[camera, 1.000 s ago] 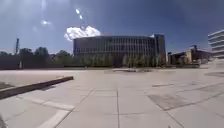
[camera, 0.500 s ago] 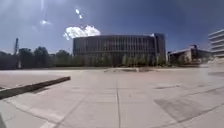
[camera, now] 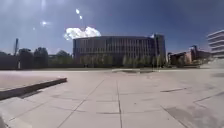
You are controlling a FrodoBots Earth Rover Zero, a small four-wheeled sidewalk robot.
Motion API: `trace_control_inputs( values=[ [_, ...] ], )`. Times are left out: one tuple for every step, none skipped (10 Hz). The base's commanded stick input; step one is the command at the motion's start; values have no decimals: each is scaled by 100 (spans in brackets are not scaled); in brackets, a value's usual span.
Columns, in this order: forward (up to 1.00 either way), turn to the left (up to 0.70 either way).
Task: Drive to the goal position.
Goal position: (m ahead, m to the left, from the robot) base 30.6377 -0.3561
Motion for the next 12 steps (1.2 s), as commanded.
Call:
trace_control_inputs(
  values=[
    [70, 1],
    [70, 1],
    [70, 1],
    [70, 1],
    [70, 1],
    [70, 1],
    [70, 1],
    [70, 1],
    [70, 1],
    [70, 1],
    [70, 1],
    [70, 1]
  ],
)
